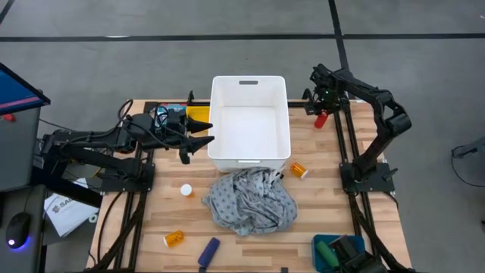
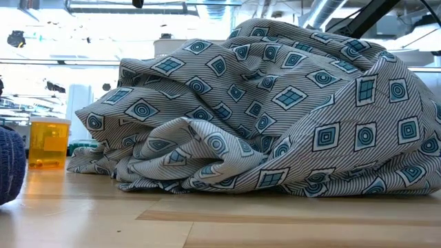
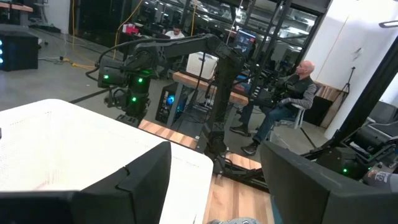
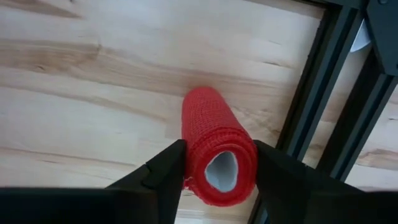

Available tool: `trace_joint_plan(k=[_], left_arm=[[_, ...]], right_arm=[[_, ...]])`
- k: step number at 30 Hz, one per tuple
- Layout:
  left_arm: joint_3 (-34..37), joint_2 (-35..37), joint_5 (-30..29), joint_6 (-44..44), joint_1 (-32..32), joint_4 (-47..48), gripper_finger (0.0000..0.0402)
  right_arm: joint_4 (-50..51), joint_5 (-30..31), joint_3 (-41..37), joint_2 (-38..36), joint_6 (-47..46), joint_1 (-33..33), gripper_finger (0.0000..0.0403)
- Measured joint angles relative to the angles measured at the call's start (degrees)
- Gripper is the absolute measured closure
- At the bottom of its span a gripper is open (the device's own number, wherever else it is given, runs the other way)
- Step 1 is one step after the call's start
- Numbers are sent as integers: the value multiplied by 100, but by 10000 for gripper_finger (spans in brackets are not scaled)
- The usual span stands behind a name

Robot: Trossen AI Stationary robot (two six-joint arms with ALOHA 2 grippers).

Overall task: Pick & place medical supplies in basket/bin
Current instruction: Put the red bandage into the blue bin

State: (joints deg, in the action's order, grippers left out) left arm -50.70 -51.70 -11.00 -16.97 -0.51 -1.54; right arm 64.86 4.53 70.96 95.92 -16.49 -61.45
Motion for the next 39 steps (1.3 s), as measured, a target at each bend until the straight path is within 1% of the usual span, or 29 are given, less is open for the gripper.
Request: trace_joint_plan(k=[6,11,17,21,23,25,28,31,35,39], left_arm=[[0,0,0,0,0,0,165],[0,0,0,-23,0,0,165],[0,0,0,-42,0,1,165],[0,0,0,-42,0,2,165],[0,0,0,-42,0,2,165],[0,0,-1,-30,0,2,165],[0,0,0,-7,0,2,165],[0,0,61,-2,0,2,165],[0,0,205,27,1,3,165],[0,0,328,52,2,4,165]], right_arm=[[4,-5,0,-2,2,4,244],[65,-13,-2,-52,65,37,250],[108,-101,-2,-427,69,37,250],[436,-160,-2,-732,-2,180,250],[632,-225,-2,-968,-2,343,250],[712,-425,-3,-1240,-86,543,250],[736,-632,-2,-1704,-418,854,250],[1059,-772,-2,-2152,-748,1191,250],[1707,-852,-2,-2712,-1258,1847,250],[1979,-997,-2,-3224,-2138,2683,250]])
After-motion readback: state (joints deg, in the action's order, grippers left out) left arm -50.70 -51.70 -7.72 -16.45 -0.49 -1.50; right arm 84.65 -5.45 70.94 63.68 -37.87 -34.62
